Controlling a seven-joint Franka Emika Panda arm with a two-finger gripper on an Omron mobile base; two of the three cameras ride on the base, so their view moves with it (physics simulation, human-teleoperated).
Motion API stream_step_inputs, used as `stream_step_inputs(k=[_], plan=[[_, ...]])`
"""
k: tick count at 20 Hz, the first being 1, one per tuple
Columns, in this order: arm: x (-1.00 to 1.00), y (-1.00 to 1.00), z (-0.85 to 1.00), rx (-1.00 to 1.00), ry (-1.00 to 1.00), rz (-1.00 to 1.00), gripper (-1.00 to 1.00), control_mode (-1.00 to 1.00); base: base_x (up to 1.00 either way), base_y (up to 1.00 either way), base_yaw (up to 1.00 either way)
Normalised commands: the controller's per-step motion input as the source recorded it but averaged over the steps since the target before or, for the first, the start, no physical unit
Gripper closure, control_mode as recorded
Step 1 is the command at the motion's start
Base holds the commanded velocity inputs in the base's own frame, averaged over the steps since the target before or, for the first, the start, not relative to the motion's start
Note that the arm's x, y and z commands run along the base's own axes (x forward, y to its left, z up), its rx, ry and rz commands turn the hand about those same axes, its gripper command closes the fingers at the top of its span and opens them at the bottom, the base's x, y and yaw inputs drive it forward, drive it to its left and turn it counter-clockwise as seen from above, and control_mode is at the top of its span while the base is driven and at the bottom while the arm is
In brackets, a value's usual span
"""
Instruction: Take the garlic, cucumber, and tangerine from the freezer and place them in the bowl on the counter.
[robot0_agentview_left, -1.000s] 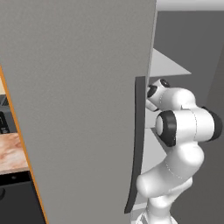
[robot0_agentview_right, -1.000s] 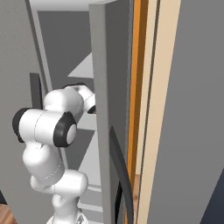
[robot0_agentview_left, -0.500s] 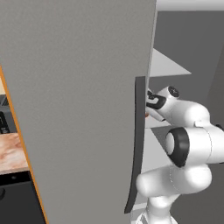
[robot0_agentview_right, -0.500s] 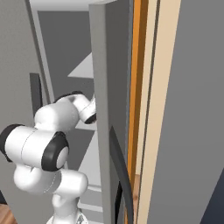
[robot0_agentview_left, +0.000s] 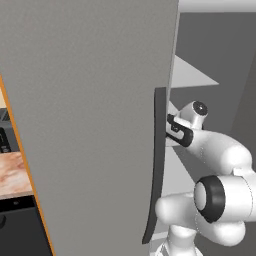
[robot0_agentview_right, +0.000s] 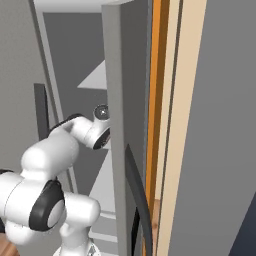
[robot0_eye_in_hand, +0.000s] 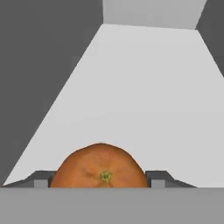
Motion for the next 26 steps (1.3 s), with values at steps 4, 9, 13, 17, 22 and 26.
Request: stream_step_inputs(k=[4,9,13,17,22,26], plan=[[-0.37,-0.3,0.34,0.0,0.04,-0.13,1.0,-1.0,0.0,0.0,0.0],[-0.45,-0.14,0.26,0.0,0.04,-0.14,1.0,-1.0,0.0,0.0,0.0],[-0.72,-0.15,0.31,0.0,0.06,-0.12,1.0,-1.0,0.0,0.0,0.0],[-0.82,-0.03,0.34,0.0,0.05,-0.07,1.0,-1.0,0.0,0.0,0.0],[-0.72,0.15,0.31,0.0,0.01,0.02,1.0,-1.0,0.0,0.0,0.0],[-0.67,0.07,0.42,0.0,0.0,0.05,1.0,-1.0,0.0,0.0,0.0]])
